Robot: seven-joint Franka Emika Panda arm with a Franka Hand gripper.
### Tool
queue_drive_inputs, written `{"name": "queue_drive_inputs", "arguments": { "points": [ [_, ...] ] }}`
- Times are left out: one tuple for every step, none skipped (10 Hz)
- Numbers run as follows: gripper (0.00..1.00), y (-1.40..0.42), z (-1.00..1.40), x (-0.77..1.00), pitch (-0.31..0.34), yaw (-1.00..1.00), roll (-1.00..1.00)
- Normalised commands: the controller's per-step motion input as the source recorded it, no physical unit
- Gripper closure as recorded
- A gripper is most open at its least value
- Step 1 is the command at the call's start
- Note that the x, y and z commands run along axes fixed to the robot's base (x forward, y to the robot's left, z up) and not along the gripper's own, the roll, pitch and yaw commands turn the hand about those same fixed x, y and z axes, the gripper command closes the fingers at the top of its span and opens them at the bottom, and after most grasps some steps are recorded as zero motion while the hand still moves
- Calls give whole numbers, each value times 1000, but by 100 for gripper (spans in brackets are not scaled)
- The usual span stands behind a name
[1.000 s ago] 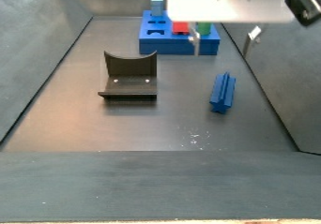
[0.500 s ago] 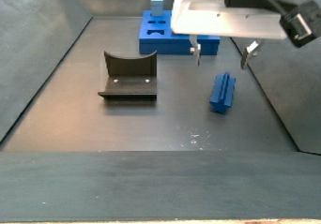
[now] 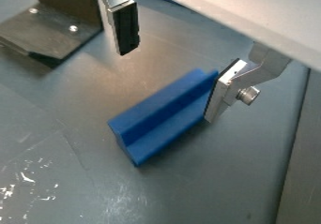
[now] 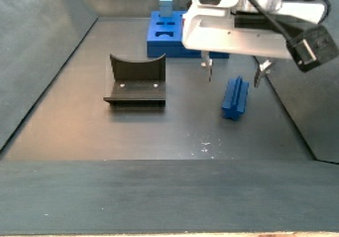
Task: Pick up the star object. Move up. Place the star object on the fixture. Regrasp the star object. Move to above the board. Insert the star object.
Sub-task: Pick up the star object.
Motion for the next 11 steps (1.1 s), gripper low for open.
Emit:
{"name": "queue_drive_inputs", "arguments": {
  "points": [
    [0,20,-614,-120,-141,-403,-267],
    [0,6,-594,-114,-146,-400,-279],
    [0,0,-549,-66,-157,-369,-294],
    [0,0,-529,-9,-161,-326,-303],
    [0,66,-677,0,-117,-200,-251],
    [0,286,-980,191,-20,37,-129],
    [0,186,-1000,260,-4,249,-104],
    [0,0,-969,137,0,274,-111],
    [0,0,-911,80,-17,209,-130],
    [0,-46,-774,0,-61,0,-174],
    [0,166,-551,-194,-121,0,-313]
  ]
}}
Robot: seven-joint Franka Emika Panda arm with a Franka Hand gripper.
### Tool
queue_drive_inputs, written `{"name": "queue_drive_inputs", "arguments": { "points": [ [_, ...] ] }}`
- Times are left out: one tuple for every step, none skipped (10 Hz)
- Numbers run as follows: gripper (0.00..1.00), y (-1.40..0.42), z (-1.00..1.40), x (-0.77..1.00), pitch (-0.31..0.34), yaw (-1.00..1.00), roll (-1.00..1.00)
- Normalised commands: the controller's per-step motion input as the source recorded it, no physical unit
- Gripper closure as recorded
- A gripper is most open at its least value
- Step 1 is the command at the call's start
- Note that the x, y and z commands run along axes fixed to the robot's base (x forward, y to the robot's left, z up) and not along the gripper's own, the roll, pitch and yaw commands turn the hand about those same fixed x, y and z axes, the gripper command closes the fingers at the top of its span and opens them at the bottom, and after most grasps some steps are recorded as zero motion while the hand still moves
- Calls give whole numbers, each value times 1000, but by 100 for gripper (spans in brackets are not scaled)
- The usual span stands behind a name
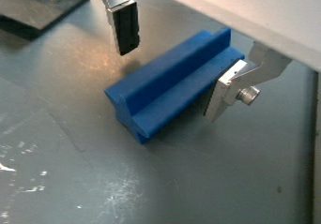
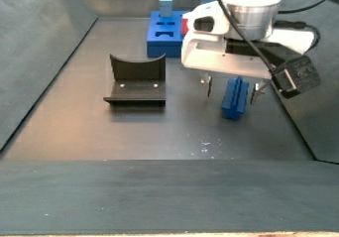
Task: Pick up the star object. Move up. Place the star object on the fixture. Regrasp the star object. Move to above the board. Insert the star object.
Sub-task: Pick up the star object.
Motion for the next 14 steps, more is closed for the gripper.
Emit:
{"name": "queue_drive_inputs", "arguments": {
  "points": [
    [0,434,-440,-294,-110,0,-379],
    [0,509,-331,-129,-13,-83,-426],
    [0,397,-271,-20,0,-114,-367],
    [0,0,-9,-163,-106,-149,-86],
    [0,0,0,0,-4,0,-19],
    [0,0,0,0,0,0,0],
    [100,0,0,0,0,0,0],
    [100,0,0,0,0,0,0],
    [100,0,0,0,0,0,0],
    [100,0,0,0,0,0,0],
    [100,0,0,0,0,0,0],
    [100,0,0,0,0,0,0],
    [100,0,0,0,0,0,0],
    [100,0,0,0,0,0,0]
  ]
}}
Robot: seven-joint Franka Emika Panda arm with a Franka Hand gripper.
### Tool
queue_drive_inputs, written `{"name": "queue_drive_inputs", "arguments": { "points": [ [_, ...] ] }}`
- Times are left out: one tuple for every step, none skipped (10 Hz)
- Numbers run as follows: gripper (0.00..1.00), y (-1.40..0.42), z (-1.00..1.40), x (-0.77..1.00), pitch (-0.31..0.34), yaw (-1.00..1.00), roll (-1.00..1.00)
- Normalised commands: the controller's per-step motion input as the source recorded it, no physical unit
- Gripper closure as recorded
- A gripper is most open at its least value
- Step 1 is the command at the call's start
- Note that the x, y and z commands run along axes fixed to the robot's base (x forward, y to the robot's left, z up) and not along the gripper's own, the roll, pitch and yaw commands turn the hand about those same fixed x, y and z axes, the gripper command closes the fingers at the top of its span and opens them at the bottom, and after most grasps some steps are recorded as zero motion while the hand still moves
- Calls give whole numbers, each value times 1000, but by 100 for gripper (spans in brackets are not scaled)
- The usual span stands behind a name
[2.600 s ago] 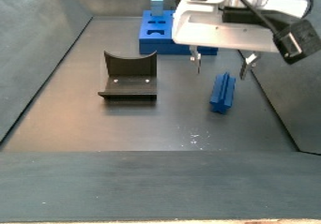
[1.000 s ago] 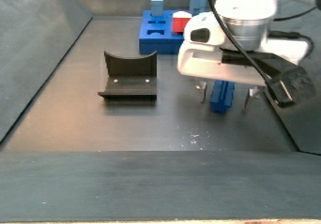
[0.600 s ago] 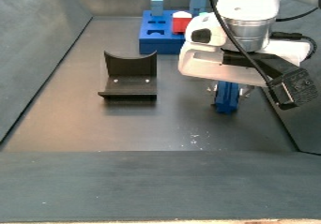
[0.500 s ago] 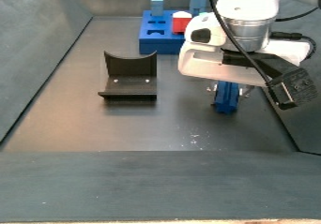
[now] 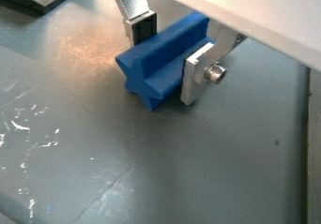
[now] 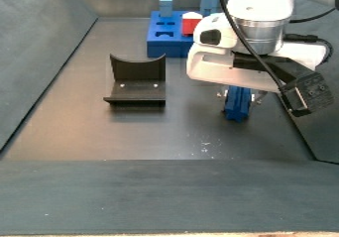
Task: Pick up the star object. Move up. Place the star object on the fixture. Regrasp the star object. Move to above the board. Insert the star object.
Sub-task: Pick up the star object, then move up.
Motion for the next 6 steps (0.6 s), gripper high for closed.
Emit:
{"name": "queue_drive_inputs", "arguments": {
  "points": [
    [100,0,0,0,0,0,0],
    [100,0,0,0,0,0,0],
    [100,0,0,0,0,0,0],
    [100,0,833,0,0,0,0],
    [100,40,768,4,24,17,8],
    [100,38,657,4,59,6,18]
  ]
}}
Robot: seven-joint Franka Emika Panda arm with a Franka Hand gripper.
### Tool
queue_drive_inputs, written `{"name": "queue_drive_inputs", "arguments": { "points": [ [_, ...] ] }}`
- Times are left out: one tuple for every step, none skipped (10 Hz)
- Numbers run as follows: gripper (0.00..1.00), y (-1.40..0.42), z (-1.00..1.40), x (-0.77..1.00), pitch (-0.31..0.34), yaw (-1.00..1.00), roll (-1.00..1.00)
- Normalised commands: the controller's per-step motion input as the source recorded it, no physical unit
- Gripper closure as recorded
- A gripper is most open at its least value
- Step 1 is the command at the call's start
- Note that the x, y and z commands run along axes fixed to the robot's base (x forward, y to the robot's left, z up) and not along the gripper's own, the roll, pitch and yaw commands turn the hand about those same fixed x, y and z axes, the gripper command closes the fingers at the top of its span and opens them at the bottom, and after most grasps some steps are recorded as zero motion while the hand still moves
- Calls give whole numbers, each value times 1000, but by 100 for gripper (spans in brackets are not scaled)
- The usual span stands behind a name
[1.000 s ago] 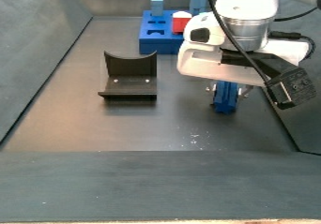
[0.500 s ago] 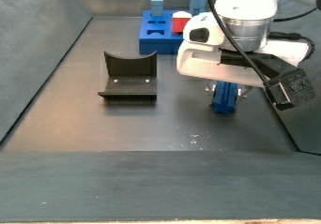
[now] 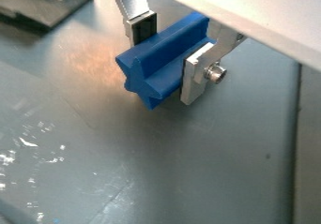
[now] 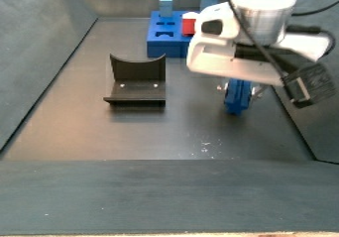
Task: Pick up the star object. Move up. Place the star object on the fixture. Regrasp the star object. Move to above the board. Insert the star object.
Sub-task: Move up, then place the star object on the fixture.
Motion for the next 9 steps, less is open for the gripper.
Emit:
{"name": "queue_drive_inputs", "arguments": {
  "points": [
    [100,23,488,3,88,-13,41],
    [100,18,359,-9,93,-22,65],
    [100,11,235,-18,91,-24,88],
    [100,0,1000,0,0,0,0],
    [100,-2,1000,2,4,7,13],
    [100,0,1000,-7,26,4,19],
    [100,0,1000,-11,41,-4,34],
    [100,2,1000,-16,62,-17,58],
    [100,4,1000,-21,71,-21,77]
  ]
}}
